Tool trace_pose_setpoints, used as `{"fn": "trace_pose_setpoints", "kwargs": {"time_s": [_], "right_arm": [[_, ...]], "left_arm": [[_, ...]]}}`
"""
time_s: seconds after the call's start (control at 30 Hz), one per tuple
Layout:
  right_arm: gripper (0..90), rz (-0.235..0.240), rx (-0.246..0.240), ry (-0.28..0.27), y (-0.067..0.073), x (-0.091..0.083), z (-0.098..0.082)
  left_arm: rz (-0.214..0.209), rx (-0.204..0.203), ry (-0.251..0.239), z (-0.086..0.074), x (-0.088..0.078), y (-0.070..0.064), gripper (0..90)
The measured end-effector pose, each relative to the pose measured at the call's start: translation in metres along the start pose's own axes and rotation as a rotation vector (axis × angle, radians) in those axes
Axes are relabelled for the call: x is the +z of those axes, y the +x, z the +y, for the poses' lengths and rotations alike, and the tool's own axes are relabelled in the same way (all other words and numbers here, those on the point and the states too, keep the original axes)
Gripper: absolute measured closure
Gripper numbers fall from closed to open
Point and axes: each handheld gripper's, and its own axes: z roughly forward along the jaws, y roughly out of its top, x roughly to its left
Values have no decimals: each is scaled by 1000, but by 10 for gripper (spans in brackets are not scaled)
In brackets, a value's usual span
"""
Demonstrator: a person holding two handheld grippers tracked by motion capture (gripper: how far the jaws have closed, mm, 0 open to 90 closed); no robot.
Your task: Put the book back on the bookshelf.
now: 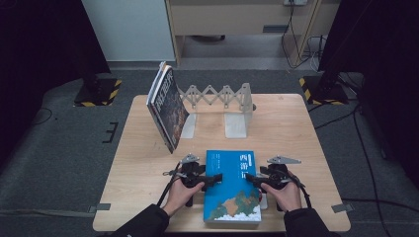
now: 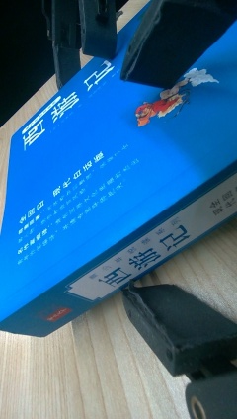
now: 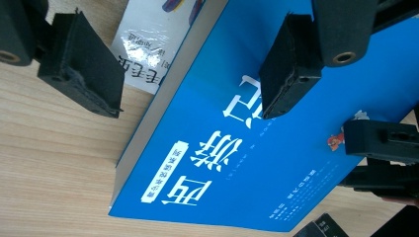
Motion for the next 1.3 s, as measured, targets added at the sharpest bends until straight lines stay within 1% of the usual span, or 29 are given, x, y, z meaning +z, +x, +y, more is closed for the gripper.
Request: {"fn": "trace_pose_setpoints", "kwargs": {"time_s": [0.07,0.13,0.3,0.37,0.43,0.47,0.5,0.57,0.6,0.67,0.83,0.9,0.93,1.03,1.2,1.3], "right_arm": [[254,5,11,-2,0,1,0],[254,6,6,-2,0,1,0],[253,10,15,-2,1,2,0],[253,12,14,-3,0,2,-1],[252,16,17,-5,0,4,-1],[252,20,23,-5,0,4,0],[252,20,23,-5,0,4,0],[252,23,23,-6,0,5,0],[252,23,23,-6,0,5,0],[252,25,26,-7,0,6,0],[250,32,35,-5,-1,6,0],[250,37,41,-6,-1,7,0],[250,38,44,-6,-1,7,0],[250,40,47,-7,-1,7,0],[250,41,49,-8,-1,7,-1],[250,41,50,-8,-1,7,-1]], "left_arm": [[0,0,1,0,0,0,18],[2,-1,-2,1,1,0,16],[24,-17,-17,1,3,-1,18],[29,-18,-19,1,4,-2,16],[27,-18,-19,2,5,-2,0],[22,-34,-29,2,5,-1,0],[22,-34,-29,2,5,-1,0],[12,-50,-39,2,5,0,0],[12,-50,-39,2,5,0,0],[10,-63,-51,2,6,1,0],[18,-55,-44,2,5,1,13],[33,-50,-44,3,5,1,36],[36,-50,-45,3,5,2,50],[45,-58,-51,3,5,1,53],[50,-59,-52,3,6,0,51],[45,-56,-50,3,5,1,51]]}}
